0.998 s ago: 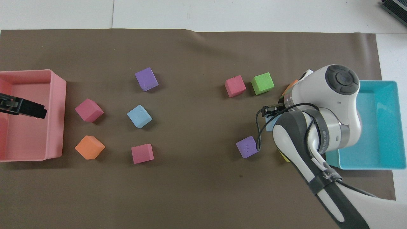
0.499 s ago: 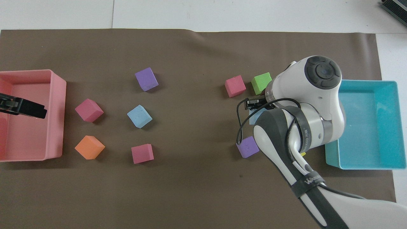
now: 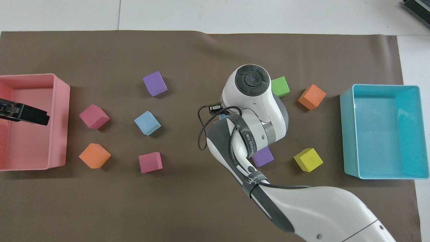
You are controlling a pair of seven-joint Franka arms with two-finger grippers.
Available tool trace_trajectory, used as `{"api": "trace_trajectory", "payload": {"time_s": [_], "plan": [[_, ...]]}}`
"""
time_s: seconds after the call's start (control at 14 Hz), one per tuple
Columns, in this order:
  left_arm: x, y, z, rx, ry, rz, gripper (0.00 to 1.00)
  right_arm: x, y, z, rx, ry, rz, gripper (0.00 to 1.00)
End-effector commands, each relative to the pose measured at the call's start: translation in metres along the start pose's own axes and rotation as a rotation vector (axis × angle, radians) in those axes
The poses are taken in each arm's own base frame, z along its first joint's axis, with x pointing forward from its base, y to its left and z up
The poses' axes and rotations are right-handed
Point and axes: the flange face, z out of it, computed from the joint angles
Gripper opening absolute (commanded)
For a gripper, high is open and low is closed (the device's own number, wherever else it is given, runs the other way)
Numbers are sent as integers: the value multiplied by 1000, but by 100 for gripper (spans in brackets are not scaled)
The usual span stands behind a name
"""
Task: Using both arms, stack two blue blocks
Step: 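Carry the blue cube with the right gripper to the table center and release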
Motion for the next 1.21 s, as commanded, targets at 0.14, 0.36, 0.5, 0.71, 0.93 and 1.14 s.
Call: {"api": "trace_trajectory", "payload": {"time_s": [0.14, 0.36, 0.5, 0.71, 0.93, 1.14], "plan": [[-6, 1, 1, -12, -5, 10, 100, 5, -12, -3, 8, 43, 29, 0], [-5, 3, 1, -13, -7, 13, 100, -11, -49, 22, 2, 28, -16, 0], [-6, 5, 0, -12, -5, 16, 100, -15, -62, 36, -7, 45, 0, 0], [-6, 5, 0, -12, -5, 14, 100, -17, -65, 40, -11, 52, 5, 0], [-5, 7, 0, -12, -5, 14, 100, -25, -62, 62, -20, 55, 15, 0], [-5, 6, 1, -12, -7, 10, 100, -26, -62, 63, -20, 45, 98, 0]]}}
